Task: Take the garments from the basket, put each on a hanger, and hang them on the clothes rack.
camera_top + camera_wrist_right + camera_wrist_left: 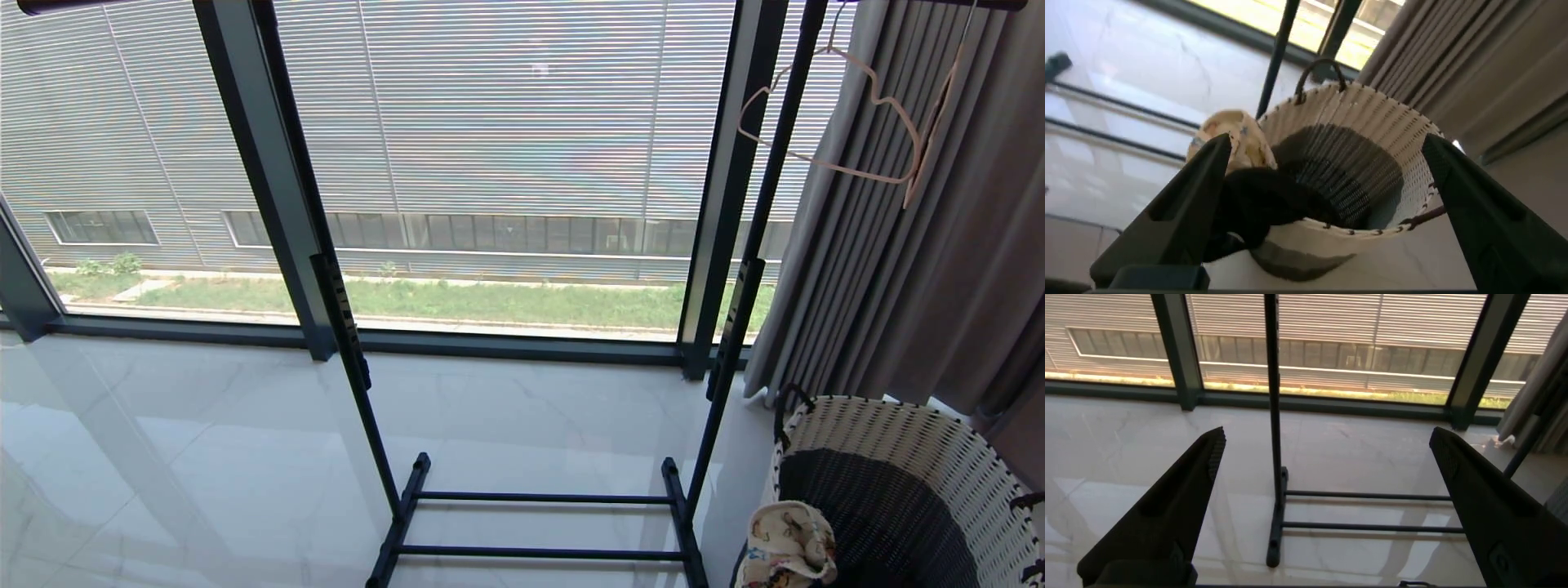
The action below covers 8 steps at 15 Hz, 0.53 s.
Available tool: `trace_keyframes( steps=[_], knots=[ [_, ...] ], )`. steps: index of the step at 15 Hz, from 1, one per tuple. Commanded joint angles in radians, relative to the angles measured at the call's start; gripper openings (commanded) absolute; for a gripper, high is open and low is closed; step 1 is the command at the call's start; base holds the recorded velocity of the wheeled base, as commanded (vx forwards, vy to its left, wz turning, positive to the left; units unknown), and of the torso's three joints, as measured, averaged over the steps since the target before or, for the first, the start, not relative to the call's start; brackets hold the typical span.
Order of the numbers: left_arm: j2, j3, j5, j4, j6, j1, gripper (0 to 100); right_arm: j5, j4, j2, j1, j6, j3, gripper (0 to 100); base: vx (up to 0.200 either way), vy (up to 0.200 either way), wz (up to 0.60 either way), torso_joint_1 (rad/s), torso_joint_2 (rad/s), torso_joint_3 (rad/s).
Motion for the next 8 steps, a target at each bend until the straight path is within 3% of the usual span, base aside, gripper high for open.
trace_keyframes(
  steps=[1, 2, 4, 8],
  knots=[
    [0.000, 0.000, 0.000, 0.000, 0.000, 0.001, 100, -0.008, 0.044, 0.428, 0.011, -0.258, -0.018, 100, 0.000, 0.000, 0.00, 0.000, 0.00, 0.000],
    [0.000, 0.000, 0.000, 0.000, 0.000, 0.001, 100, -0.004, 0.042, 0.545, 0.011, -0.361, 0.005, 100, 0.000, 0.000, 0.00, 0.000, 0.00, 0.000],
    [0.000, 0.000, 0.000, 0.000, 0.000, 0.001, 100, -0.008, 0.042, 0.663, 0.012, -0.439, 0.022, 100, 0.000, 0.000, 0.00, 0.000, 0.00, 0.000],
    [0.000, 0.000, 0.000, 0.000, 0.000, 0.001, 100, -0.008, 0.032, 0.781, 0.023, -0.447, 0.051, 100, 0.000, 0.000, 0.00, 0.000, 0.00, 0.000]
  ],
)
